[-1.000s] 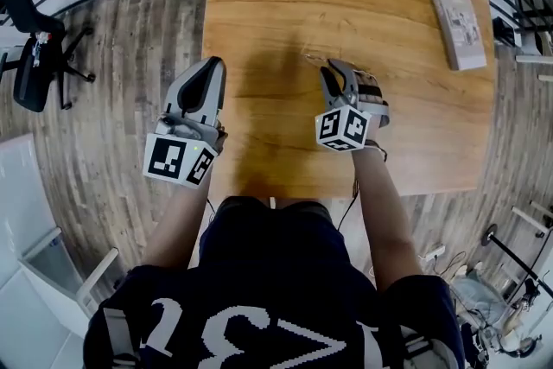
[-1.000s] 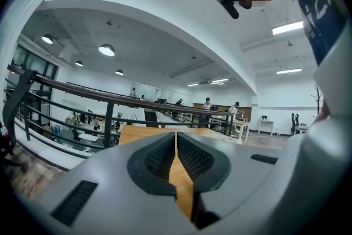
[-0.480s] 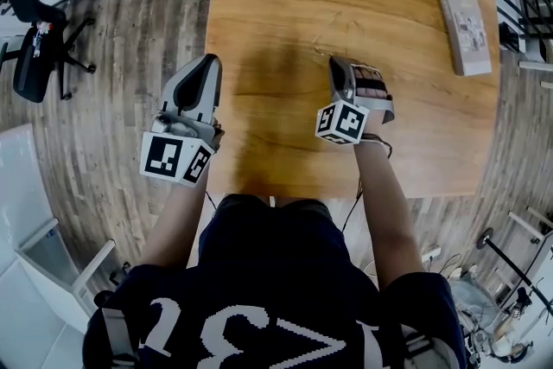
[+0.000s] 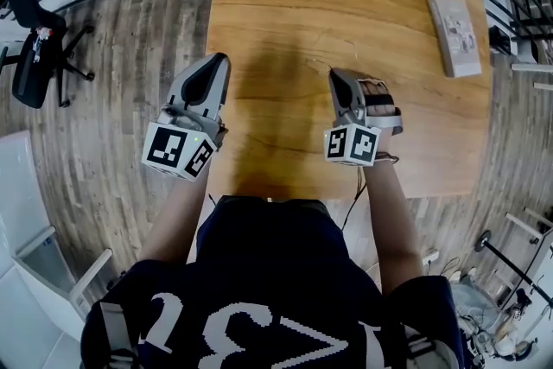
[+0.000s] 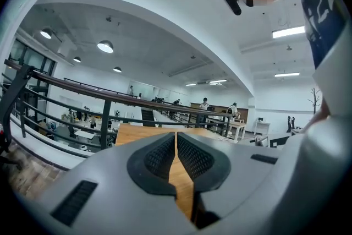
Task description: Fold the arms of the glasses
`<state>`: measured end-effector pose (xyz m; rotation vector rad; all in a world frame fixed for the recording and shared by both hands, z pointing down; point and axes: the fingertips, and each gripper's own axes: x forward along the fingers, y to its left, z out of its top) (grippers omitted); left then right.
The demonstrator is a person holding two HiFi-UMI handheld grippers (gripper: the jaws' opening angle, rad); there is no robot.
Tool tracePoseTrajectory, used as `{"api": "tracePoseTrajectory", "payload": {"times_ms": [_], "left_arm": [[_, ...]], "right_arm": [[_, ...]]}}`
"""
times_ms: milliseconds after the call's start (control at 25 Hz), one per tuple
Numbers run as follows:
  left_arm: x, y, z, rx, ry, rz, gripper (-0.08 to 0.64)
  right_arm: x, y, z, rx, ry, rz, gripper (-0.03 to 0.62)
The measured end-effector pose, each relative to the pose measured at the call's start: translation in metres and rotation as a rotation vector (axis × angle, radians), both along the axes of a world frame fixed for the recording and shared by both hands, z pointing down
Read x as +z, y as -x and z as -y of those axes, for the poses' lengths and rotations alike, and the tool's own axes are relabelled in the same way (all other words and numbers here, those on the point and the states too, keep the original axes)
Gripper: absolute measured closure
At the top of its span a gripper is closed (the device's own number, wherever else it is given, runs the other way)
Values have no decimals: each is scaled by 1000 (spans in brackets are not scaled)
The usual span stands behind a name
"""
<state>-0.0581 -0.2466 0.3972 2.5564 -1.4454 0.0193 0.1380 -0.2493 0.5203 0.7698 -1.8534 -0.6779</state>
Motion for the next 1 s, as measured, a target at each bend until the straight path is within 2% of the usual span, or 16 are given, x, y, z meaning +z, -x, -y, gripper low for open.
{"api": "tracePoseTrajectory", "payload": {"times_ms": [200, 480, 560, 640, 720, 920, 1000], "left_arm": [[-6, -13, -8, 72, 6, -29, 535], [-9, -40, -16, 238, 94, -112, 535], [-9, -48, -17, 293, 135, -140, 529], [-8, -55, -16, 347, 179, -159, 449], [-8, -61, -16, 388, 215, -176, 426], [-1, -67, -25, 509, 369, -297, 422], [0, -69, -28, 534, 409, -333, 422]], "right_arm": [[-44, 14, -26, -68, -69, 24, 565], [-94, 41, -65, -201, -210, 7, 565], [-103, 50, -74, -240, -246, -8, 565], [-111, 57, -83, -279, -278, -16, 565], [-115, 63, -91, -310, -302, -26, 565], [-126, 77, -105, -353, -354, -38, 565], [-128, 80, -110, -365, -367, -37, 565]]}}
